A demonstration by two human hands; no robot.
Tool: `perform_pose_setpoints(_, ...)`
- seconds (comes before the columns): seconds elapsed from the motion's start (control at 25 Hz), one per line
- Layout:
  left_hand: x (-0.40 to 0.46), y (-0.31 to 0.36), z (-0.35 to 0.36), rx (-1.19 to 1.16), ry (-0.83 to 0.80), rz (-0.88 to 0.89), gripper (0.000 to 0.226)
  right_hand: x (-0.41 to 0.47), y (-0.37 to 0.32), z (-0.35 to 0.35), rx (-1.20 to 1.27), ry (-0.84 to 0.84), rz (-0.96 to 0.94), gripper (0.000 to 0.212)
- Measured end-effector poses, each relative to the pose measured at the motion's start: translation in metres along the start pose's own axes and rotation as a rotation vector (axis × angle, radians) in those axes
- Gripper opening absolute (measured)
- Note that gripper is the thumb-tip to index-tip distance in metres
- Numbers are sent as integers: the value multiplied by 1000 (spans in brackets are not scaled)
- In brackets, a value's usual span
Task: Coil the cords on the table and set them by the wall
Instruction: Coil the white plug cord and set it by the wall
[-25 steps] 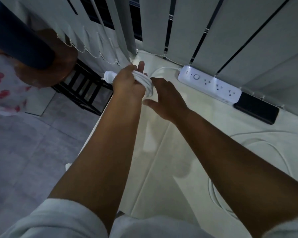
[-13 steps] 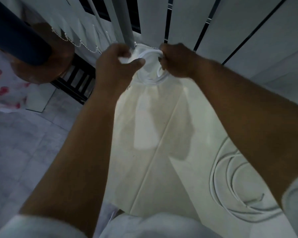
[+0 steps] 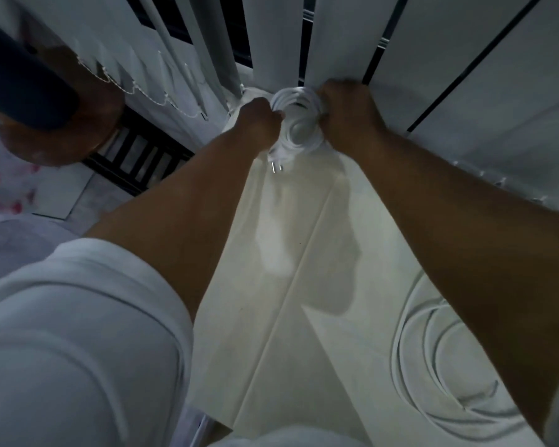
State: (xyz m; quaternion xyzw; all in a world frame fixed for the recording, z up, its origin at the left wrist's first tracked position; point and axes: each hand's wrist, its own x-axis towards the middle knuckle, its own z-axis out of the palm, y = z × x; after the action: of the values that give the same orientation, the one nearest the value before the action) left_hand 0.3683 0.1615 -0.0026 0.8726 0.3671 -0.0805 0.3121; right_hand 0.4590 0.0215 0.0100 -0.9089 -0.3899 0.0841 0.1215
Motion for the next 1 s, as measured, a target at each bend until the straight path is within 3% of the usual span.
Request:
perform_pose_setpoints(0.2, 15, -12, 14, -233, 116, -78, 39, -35, 4, 28, -237, -42, -121, 52)
perform_pose_setpoints(0.28, 13, -16, 15, -296, 239, -27, 35, -37, 3, 30, -309, -52, -112, 56)
perform_pose_setpoints(0.4, 7, -27, 22, -183, 367, 110, 38, -38, 0, 31, -311, -72, -87, 58)
perform_pose_setpoints(0.64, 6, -30, 25, 320, 210, 176, 52, -44, -4, 44, -361, -133, -45, 75)
perform_pose_setpoints(0.76, 3, -29, 25, 293, 93, 147, 60, -48, 2, 49, -332, -74, -66, 81)
perform_pose_setpoints(0.88, -1, -28, 22, 214, 76, 122, 61, -47, 5, 48, -340, -76, -82, 82)
perform_pose_setpoints(1.0, -4, -29, 16, -18, 81, 23, 58, -46, 5, 46, -337, -91, -88, 82)
